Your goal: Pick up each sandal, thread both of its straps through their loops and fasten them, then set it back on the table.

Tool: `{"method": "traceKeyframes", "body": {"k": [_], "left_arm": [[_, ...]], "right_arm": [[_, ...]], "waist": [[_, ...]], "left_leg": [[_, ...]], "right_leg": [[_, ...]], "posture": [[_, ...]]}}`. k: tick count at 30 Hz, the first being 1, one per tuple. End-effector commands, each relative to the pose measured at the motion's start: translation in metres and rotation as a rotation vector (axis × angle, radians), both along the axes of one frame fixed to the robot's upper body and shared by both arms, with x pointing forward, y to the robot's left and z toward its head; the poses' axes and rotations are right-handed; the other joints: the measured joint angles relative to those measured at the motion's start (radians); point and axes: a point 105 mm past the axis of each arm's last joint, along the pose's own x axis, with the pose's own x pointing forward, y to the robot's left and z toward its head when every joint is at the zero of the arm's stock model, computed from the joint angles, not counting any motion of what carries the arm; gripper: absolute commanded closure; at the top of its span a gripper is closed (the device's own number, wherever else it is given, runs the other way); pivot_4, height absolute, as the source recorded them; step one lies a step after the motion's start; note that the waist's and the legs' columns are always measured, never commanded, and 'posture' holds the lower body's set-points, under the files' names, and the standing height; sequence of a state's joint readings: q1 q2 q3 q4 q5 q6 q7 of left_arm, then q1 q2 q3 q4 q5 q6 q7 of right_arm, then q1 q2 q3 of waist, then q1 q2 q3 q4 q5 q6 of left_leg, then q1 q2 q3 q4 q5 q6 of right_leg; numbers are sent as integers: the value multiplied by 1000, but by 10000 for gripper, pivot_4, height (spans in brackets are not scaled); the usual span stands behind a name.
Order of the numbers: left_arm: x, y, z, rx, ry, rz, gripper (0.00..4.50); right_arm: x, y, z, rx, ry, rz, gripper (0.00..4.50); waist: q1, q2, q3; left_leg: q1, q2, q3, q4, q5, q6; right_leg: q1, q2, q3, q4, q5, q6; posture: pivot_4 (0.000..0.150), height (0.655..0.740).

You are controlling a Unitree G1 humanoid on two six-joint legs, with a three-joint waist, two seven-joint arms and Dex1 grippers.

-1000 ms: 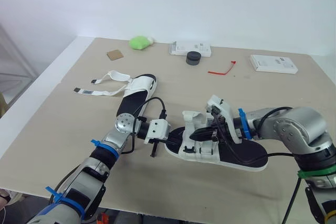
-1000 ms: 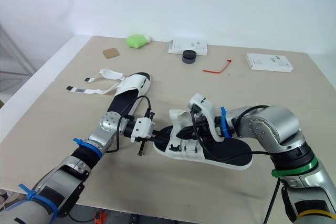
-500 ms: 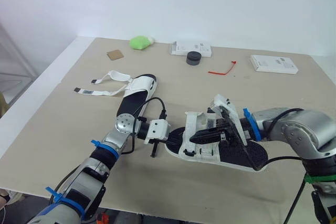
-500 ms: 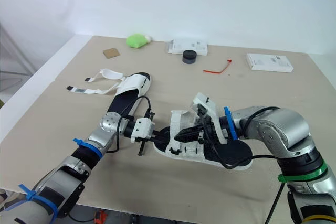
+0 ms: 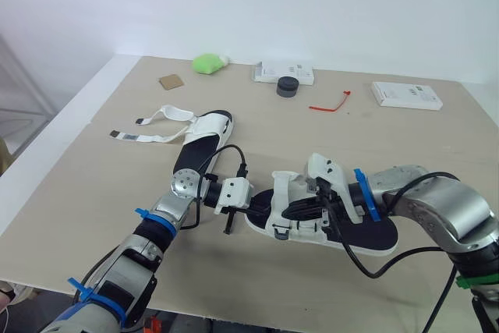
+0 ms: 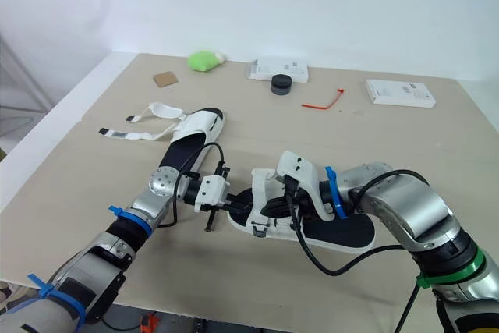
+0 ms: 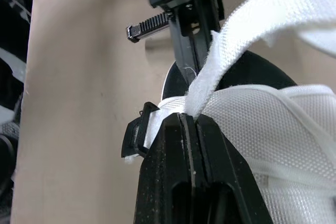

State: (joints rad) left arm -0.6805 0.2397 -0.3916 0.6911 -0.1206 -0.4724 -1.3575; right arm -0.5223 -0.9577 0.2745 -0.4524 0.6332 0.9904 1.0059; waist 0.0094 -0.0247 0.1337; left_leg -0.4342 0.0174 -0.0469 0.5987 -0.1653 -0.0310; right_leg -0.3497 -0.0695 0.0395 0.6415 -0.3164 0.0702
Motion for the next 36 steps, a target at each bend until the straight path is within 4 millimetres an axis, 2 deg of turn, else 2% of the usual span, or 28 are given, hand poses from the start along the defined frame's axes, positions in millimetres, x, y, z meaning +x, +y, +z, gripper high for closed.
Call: {"method": "traceKeyframes", "body": {"k": [1,9,12,18,20,22,24,25,26,28,30,36], "left_arm": [[-25,29,-79,292,236,29,45000],[-25,29,-78,291,239,29,45000],[-25,28,-78,289,239,28,45000],[-26,28,-79,289,241,29,45000],[-26,28,-79,289,241,29,45000],[-26,28,-79,289,241,28,45000],[-26,28,-79,290,241,27,45000],[-26,28,-79,290,240,27,45000],[-26,28,-79,290,239,27,45000],[-25,27,-79,290,239,27,45000],[-25,27,-79,290,238,27,45000],[-25,26,-79,288,241,27,45000]], "right_arm": [[-21,-3,-2,-28,81,98,44725],[-24,0,-7,-65,112,132,44725],[-19,1,-18,-129,78,127,44725],[-24,-3,-25,-192,58,179,44725],[-22,-4,-24,-191,56,173,37448],[-24,-5,-19,-181,62,187,31897],[-16,-8,-13,-172,58,147,23353],[-11,-10,-8,-155,57,120,20466],[-4,-12,2,-112,70,83,15907],[0,-14,24,-19,97,50,15907],[0,-18,37,26,106,43,15907],[-17,-36,73,142,70,30,15907]], "waist": [[1,0,0],[1,0,0],[1,-1,-1],[1,-4,-4],[1,-4,-5],[1,-4,-5],[2,-4,-5],[2,-4,-5],[1,-5,-4],[1,-1,-3],[1,1,-1],[1,1,-1]], "left_leg": [[0,-1,0,0,0,0],[0,-6,-1,0,-1,-1],[0,-6,-1,0,-1,-2],[2,-5,-7,0,-2,-3],[4,-5,-9,0,-3,-5],[4,-5,-11,-1,-3,-5],[3,-5,-12,-1,-3,-5],[3,-6,-12,-1,-4,-6],[3,-6,-13,-1,-4,-6],[4,-6,-12,0,-3,-5],[4,-6,-12,0,-2,-4],[3,-6,-12,0,-3,-4]], "right_leg": [[0,-1,0,0,-1,1],[3,-6,0,-3,-2,5],[4,-6,-1,-4,-2,6],[9,-6,-7,-6,-3,5],[12,-6,-10,-8,-4,3],[13,-6,-11,-8,-5,3],[14,-6,-13,-9,-4,1],[15,-6,-13,-9,-4,0],[15,-7,-14,-9,-3,-1],[15,-7,-14,-10,0,-4],[15,-7,-14,-10,1,-3],[15,-6,-17,-10,0,-4]], "posture": [[1500,7400],[1500,7400],[1500,7400],[1500,7400],[1500,7400],[1500,7400],[1500,7400],[1500,7400],[1500,7400],[1500,7400],[1500,7400],[1500,7400]]}}
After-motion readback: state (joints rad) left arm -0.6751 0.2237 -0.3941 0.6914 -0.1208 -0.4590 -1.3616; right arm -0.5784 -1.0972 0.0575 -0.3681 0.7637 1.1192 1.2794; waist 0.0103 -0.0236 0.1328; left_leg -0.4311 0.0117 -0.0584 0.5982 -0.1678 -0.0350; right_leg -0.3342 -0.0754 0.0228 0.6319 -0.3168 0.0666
